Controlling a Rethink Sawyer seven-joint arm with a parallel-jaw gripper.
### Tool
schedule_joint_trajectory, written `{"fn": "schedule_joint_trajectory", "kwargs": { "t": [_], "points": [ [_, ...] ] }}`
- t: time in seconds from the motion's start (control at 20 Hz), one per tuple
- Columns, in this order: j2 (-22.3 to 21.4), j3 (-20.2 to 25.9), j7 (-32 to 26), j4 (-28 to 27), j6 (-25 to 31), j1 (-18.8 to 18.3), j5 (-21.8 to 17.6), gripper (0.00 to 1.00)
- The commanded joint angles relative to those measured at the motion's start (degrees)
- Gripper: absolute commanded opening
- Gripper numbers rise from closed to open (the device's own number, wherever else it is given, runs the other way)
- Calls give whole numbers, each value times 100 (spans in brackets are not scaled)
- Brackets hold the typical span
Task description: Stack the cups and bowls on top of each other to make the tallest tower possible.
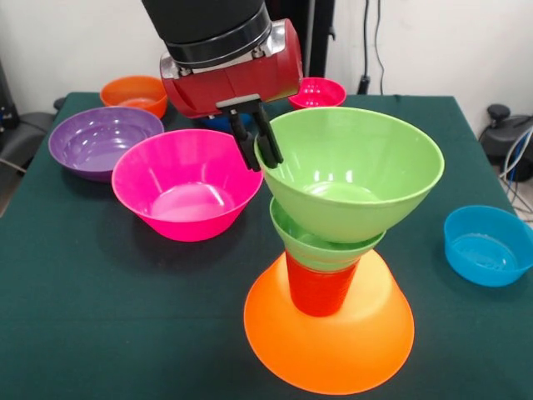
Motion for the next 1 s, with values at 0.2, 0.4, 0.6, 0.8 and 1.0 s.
{"fn": "schedule_joint_trajectory", "kwargs": {
  "t": [0.2, 0.4, 0.6, 0.8, 1.0],
  "points": [
    [-1, -176, -339, -215, 440, 226, -301, 100],
    [-6, -183, -377, -225, 515, 226, -317, 100],
    [-21, -191, -398, -188, 536, 222, -330, 100],
    [-36, -197, -420, -157, 554, 215, -339, 100],
    [-60, -195, -429, -104, 518, 200, -339, 100]
  ]
}}
